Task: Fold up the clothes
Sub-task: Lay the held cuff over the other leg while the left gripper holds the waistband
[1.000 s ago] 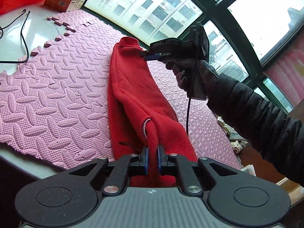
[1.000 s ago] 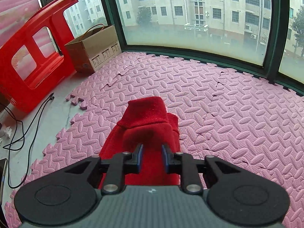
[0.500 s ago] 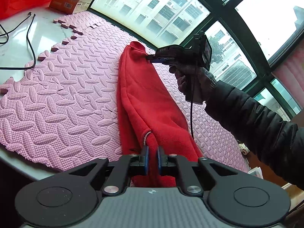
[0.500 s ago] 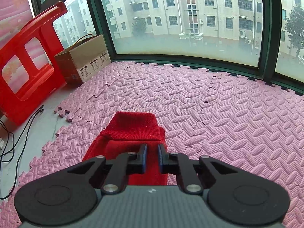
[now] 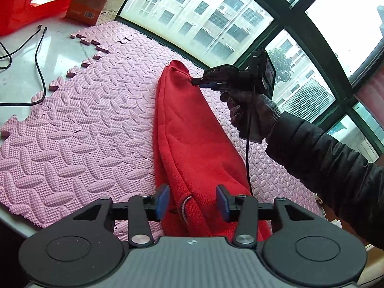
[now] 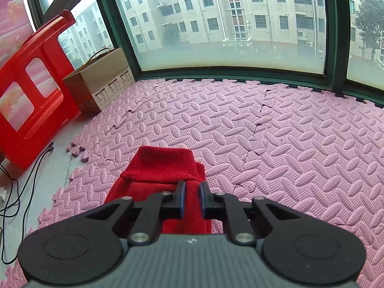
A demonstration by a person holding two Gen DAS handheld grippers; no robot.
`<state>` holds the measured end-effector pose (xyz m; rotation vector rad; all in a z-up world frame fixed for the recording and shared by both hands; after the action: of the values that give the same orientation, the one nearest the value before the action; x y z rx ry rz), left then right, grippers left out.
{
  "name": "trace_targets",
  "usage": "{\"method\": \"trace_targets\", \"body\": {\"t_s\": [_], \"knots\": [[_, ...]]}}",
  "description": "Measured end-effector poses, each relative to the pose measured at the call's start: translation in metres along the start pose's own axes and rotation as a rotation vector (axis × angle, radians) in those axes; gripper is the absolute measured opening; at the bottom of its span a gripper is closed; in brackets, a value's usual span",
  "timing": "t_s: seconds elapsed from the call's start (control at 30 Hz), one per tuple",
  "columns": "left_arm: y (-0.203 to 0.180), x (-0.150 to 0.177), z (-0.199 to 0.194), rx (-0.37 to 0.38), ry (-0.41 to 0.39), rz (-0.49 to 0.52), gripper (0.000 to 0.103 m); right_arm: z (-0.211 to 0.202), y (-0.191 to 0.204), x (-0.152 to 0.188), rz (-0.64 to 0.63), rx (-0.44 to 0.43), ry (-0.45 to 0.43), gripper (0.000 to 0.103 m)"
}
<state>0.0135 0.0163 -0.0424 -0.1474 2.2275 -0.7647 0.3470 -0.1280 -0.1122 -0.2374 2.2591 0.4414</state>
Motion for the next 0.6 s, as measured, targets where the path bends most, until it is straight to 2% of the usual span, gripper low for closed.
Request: {"method": "trace_targets", "body": {"t_s": [0.1, 0.17, 0.23, 0.3, 0.5, 0.6], "knots": [[0.000, 0.001, 0.009, 0.004, 0.013, 0.004, 0.042, -0.004, -0.001, -0.006, -0.001, 0.014, -0.033, 0.006], [0.004, 0.002, 0.017, -0.013, 0.027, 0.004, 0.019, -0.004, -0.003, -0.008, -0.003, 0.033, -0.047, 0.006], [0.007, 0.003, 0.020, -0.024, 0.032, 0.011, 0.018, -0.002, -0.007, -0.009, -0.012, 0.064, -0.053, 0.006], [0.010, 0.004, 0.023, -0.035, 0.036, 0.018, 0.018, 0.005, -0.010, -0.004, -0.005, 0.063, -0.013, 0.006], [0.008, -0.003, 0.017, -0.033, 0.029, 0.033, 0.021, -0.020, -0.008, -0.005, -0.054, 0.021, 0.006, 0.015], [0.002, -0.016, 0.014, -0.025, -0.002, 0.054, 0.033, -0.046, -0.003, 0.001, -0.106, -0.014, 0.037, 0.017]]}}
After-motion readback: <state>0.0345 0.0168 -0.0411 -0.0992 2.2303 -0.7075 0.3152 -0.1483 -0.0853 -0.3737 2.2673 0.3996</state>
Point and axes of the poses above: each gripper's, at about its wrist camera, not at the fingertips, and z roughly the way its jaws point, y to its left, x to its underside, the point moved 10 cm from there along z, roughly the way its jaws point, and after that the axes turned 5 degrees about -y, right-handed, at the moved point
